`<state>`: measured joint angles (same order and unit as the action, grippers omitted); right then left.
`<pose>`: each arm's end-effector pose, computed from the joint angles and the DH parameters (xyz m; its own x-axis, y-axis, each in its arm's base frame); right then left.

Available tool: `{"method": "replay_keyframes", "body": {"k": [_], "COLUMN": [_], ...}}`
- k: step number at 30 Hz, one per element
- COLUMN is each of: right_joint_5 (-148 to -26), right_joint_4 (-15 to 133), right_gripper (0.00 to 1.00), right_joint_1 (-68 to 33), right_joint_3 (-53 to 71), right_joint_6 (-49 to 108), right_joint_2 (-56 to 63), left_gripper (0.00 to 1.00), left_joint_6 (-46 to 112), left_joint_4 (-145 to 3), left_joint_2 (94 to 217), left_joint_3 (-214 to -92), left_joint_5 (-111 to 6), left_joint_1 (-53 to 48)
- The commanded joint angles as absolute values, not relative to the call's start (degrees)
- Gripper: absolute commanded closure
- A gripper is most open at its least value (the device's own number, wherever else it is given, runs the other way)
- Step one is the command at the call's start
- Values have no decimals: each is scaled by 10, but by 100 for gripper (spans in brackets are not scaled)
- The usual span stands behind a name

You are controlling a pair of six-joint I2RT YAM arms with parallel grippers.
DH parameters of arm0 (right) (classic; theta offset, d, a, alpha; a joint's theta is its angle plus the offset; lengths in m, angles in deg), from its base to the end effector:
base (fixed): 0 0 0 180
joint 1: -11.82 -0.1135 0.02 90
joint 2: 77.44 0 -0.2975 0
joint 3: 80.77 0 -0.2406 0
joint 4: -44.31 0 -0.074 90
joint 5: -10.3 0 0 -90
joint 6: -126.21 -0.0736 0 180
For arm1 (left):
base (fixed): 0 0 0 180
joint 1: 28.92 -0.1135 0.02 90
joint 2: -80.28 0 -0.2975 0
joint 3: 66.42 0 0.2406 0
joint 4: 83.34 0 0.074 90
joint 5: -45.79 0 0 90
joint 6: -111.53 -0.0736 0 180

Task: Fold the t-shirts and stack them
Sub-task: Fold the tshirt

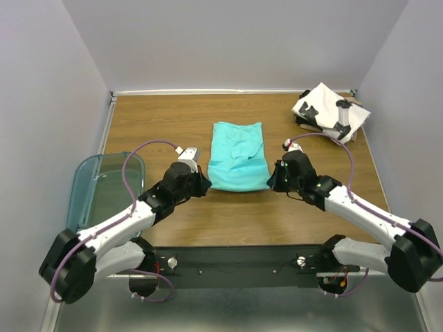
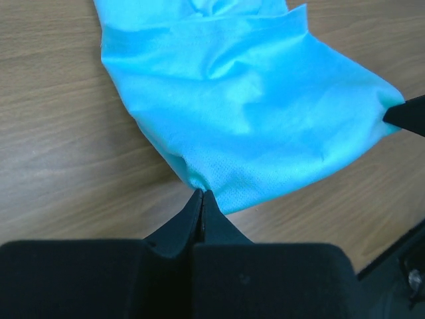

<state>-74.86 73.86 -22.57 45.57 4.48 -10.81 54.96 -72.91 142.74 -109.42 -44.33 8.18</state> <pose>0.2057 0.1333 0.2330 -0.7434 0.1262 -0.6569 -0.1417 0.9300 0.3391 0.1891 -0.1432 0.2236 -0.6648 -0.1879 -0.7230 0.2856 0.8303 -0.4785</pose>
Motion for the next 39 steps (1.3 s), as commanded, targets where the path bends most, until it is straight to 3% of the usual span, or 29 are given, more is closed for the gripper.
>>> {"method": "replay_keyframes", "body": {"k": [1, 14, 22, 33, 39], "right_joint_5": [-695, -611, -580, -494, -451], "right_joint_4": [829, 939, 959, 950, 922], "right_gripper": [100, 100, 100, 99, 100], "right_joint_1": [-259, -392, -404, -405, -405], "right_joint_3": [452, 411, 361, 300, 271], "right_joint_6": [20, -72, -66, -40, -6], "right_joint_2": [-153, -250, -262, -232, -160], "left_gripper": [100, 100, 100, 100, 100], "left_joint_6": [580, 660, 678, 681, 667], "left_joint_4": [-650, -534, -517, -583, -643], "left_joint_2": [1356, 1204, 1162, 1183, 1227], "left_joint_3": [-1087, -1094, -1104, -1102, -1102], "left_joint_5": [-423, -382, -373, -370, -373], "left_joint_1": [106, 199, 217, 217, 217]}}
